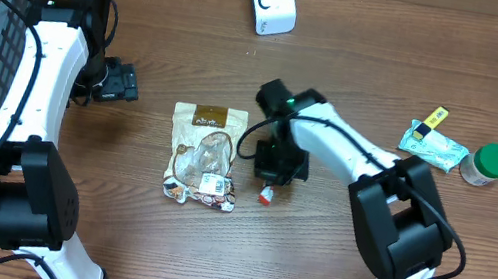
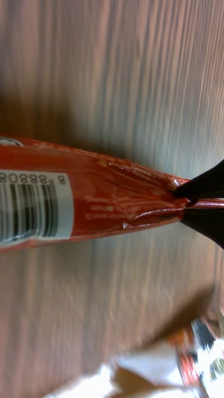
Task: Scan the item barcode
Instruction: 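Grasp the red stick with the right gripper and lift it, then raise the red stick's barcode up to the white scanner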
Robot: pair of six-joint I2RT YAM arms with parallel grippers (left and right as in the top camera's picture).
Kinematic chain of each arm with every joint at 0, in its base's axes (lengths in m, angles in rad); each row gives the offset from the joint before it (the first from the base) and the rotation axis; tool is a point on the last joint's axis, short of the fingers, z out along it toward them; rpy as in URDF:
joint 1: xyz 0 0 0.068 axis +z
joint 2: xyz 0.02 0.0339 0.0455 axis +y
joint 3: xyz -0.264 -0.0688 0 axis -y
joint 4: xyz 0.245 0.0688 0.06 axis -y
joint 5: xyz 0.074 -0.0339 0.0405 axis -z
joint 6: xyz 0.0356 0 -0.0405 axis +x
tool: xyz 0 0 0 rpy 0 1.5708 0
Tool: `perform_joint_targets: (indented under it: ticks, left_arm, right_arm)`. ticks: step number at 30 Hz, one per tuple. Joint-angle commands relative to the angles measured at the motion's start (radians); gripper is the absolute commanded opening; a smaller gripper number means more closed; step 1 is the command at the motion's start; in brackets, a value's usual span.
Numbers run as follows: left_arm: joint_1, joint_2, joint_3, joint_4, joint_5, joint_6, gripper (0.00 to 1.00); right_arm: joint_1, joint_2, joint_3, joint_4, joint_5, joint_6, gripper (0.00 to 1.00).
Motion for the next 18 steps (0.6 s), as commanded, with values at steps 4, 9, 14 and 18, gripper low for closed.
perform_joint_targets:
  ticks: [4,9,14,18]
  left_arm:
    - [-0.007,0.007,0.012,0.001,0.004,0.019,1.0]
    - [-0.007,0.007,0.012,0.001,0.004,0.019,1.0]
    - [-0.007,0.007,0.012,0.001,0.005,0.019,1.0]
    - [-0.007,0.007,0.012,0.001,0.004,0.019,1.0]
  right_arm:
    - [-0.08,0.006,-0.005,0.001,-0.084,-0.166,0.04]
    - [-0.157,0.006,0.059,0.002,-0.454,-0.381,0.04]
    - [-0.232,0.006,0.078,0.009,-0.767,-0.489,0.04]
    - [-0.269,0.006,0.077,0.002,-0.872,-0.541,0.04]
